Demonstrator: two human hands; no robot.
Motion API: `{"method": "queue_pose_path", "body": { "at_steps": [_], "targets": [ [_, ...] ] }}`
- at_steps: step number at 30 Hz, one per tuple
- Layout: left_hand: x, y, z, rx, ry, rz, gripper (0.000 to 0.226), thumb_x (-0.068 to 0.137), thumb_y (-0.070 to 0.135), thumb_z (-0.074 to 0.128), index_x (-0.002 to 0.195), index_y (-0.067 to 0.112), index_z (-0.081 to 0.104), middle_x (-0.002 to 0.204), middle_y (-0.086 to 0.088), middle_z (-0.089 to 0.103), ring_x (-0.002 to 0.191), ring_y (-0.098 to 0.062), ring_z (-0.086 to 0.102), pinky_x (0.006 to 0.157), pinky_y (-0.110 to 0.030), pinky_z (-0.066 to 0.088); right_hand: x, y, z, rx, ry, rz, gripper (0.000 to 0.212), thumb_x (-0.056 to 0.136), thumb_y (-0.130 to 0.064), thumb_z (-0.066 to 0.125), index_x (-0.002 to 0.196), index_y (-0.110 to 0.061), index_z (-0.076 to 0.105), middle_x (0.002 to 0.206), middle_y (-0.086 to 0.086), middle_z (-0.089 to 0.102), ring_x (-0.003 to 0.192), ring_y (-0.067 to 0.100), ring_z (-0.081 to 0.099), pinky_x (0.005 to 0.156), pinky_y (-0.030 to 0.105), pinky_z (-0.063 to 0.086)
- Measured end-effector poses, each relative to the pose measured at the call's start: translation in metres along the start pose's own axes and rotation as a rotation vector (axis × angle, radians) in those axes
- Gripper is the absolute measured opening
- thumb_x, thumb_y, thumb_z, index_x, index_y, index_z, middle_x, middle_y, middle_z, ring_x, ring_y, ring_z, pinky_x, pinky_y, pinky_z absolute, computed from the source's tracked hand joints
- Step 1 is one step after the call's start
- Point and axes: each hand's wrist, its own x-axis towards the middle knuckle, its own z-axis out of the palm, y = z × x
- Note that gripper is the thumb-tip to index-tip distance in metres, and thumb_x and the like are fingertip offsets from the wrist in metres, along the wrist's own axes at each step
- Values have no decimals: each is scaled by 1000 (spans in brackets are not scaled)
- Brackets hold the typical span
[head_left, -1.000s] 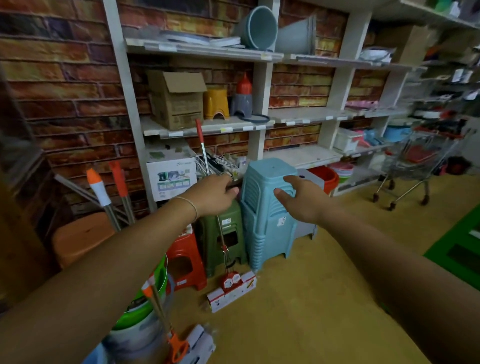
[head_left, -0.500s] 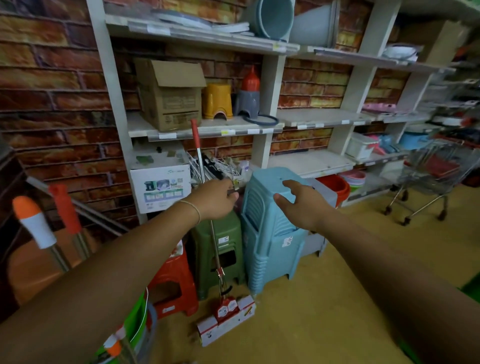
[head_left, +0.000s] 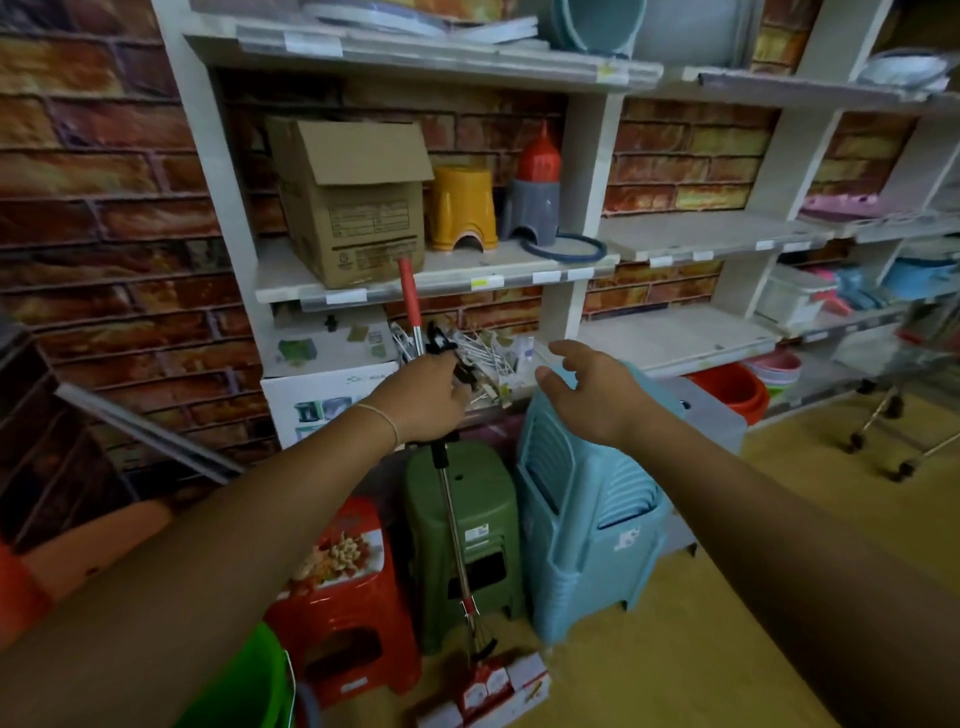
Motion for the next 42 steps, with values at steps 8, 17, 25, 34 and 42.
{"method": "queue_pose_path", "body": {
  "at_steps": [8, 17, 25, 34, 42],
  "targets": [
    [78, -52, 37, -13, -22, -174, 45, 102, 31, 44, 136, 2, 44, 138, -21, 49, 124, -34, 48, 103, -38, 41, 121, 34, 62, 34, -167, -88, 48, 100, -35, 49, 143, -13, 44, 139, 15, 55, 125, 31, 53, 99, 30, 40],
    [188, -106, 92, -71, -22, -439, 52, 100, 30, 48, 145, 7, 37, 145, -19, 42, 132, -35, 42, 108, -36, 36, 290, 75, 140, 48, -463, -211, 55, 102, -40, 43, 150, -15, 35, 142, 12, 52, 119, 28, 56, 89, 26, 41],
    [239, -142, 110, -68, -4, -573, 53, 99, 26, 50, 146, 6, 35, 145, -19, 43, 133, -35, 42, 108, -40, 38, 377, 67, 209, 120, -598, -270, 44, 101, -34, 48, 137, -9, 49, 137, 13, 55, 127, 31, 52, 96, 28, 40],
    [248, -167, 128, -93, -41, -653, 55, 100, 23, 49, 149, 4, 33, 151, -18, 39, 141, -31, 34, 114, -33, 29, 439, 40, 278, 571, -633, -81, 53, 89, -32, 68, 135, -22, 44, 111, -13, 55, 97, 8, 57, 74, 13, 44],
    [228, -167, 141, -156, -60, -674, 44, 98, 19, 51, 137, 0, 46, 132, -24, 53, 123, -36, 49, 104, -37, 40, 410, 43, 280, 599, -490, -74, 34, 91, -39, 65, 118, -19, 55, 109, -1, 64, 103, 21, 62, 91, 32, 50]
  ]
}}
